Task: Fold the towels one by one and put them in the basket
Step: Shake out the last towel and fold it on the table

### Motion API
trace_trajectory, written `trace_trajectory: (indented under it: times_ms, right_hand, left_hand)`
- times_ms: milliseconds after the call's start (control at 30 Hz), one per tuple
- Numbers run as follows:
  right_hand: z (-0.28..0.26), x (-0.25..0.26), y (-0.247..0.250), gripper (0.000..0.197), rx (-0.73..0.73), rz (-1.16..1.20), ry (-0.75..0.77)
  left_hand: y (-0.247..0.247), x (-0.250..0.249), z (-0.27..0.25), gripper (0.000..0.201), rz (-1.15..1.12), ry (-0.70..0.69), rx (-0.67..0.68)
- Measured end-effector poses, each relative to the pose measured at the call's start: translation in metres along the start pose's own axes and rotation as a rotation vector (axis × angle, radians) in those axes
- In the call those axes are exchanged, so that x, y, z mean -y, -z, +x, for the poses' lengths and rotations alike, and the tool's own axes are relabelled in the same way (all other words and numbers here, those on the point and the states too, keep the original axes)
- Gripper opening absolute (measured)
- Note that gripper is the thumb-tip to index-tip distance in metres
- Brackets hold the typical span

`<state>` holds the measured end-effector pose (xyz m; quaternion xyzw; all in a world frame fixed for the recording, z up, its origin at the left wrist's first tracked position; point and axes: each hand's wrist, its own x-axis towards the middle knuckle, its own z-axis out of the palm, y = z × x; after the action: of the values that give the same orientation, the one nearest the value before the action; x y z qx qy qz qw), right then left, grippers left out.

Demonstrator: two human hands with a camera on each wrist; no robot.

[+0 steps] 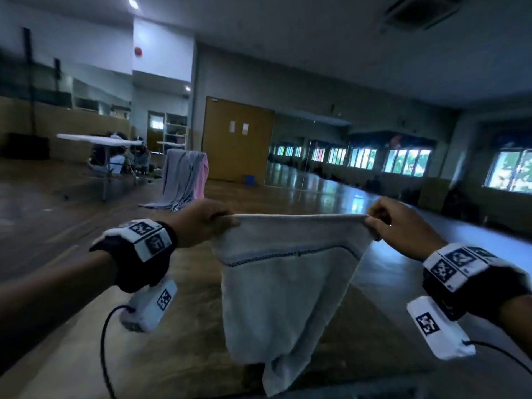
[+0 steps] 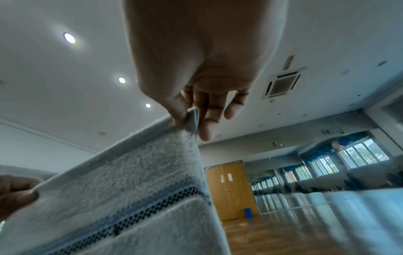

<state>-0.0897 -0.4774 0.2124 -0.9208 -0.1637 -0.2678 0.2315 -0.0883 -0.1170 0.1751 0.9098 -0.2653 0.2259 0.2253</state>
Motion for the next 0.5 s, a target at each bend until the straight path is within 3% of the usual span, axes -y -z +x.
trace_trajectory:
  times_ms: [167, 300, 500]
  right_hand:
    - [0.009, 0.048, 0.05, 0.007, -0.106, 0.069, 0.082]
    - [0.023, 0.086, 0.086, 0.007, -0.22, 0.058, 0.149]
    - [0.065, 0.122, 0.104, 0.002, -0.41, 0.235, 0.158]
  left_hand:
    - [0.1, -0.026, -0.009, 0.009, 0.1, -0.003, -0.161]
    - [0.171, -0.05, -0.013, 0.014, 0.138, 0.026, -0.325]
    - [0.229, -0.057, -0.005, 0.012, 0.117, 0.043, -0.517]
